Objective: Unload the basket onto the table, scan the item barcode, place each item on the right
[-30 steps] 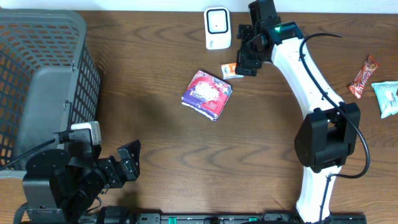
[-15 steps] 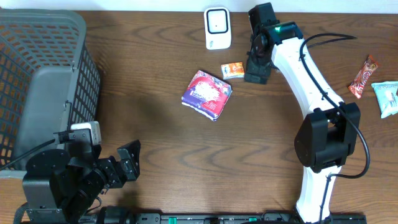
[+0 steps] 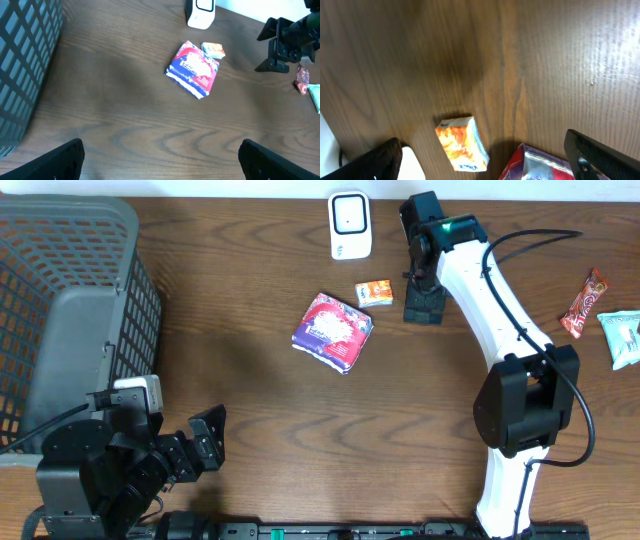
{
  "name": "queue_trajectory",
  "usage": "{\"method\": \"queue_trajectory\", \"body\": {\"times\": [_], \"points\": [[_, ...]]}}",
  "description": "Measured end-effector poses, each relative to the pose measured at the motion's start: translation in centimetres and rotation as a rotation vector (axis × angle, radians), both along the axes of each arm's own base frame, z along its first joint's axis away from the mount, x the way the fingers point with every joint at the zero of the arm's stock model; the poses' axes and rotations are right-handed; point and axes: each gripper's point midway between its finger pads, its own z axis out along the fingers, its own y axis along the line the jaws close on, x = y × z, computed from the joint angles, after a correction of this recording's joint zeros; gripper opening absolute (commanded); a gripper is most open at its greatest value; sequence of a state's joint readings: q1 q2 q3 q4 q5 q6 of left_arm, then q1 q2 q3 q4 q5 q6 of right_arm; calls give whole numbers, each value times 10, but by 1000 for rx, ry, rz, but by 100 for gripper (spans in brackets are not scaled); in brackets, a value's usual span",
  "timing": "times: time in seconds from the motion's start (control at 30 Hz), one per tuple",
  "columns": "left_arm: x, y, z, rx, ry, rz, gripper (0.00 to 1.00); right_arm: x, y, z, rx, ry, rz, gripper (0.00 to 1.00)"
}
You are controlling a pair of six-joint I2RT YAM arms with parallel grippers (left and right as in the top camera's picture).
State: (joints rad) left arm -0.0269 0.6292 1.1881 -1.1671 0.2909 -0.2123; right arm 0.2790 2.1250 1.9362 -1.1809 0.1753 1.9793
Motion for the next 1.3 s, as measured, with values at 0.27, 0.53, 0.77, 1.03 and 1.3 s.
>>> {"method": "queue_trajectory", "body": {"times": [0.27,0.53,0.77,1.03,1.3], "points": [[0,0,0,0,0,0,98,8,23,1,9,0,459,99],[0,0,0,0,0,0,98,3,69,4,-17,-59,1218,99],[0,0,0,0,0,0,98,-26,91,0,-105,-31,1783,99],[0,0,0,0,0,0,98,-26,73,-3,-286,42,2126,77],[0,0,0,0,0,0,98,-16,75,-1,-392,9,2307,84]]}}
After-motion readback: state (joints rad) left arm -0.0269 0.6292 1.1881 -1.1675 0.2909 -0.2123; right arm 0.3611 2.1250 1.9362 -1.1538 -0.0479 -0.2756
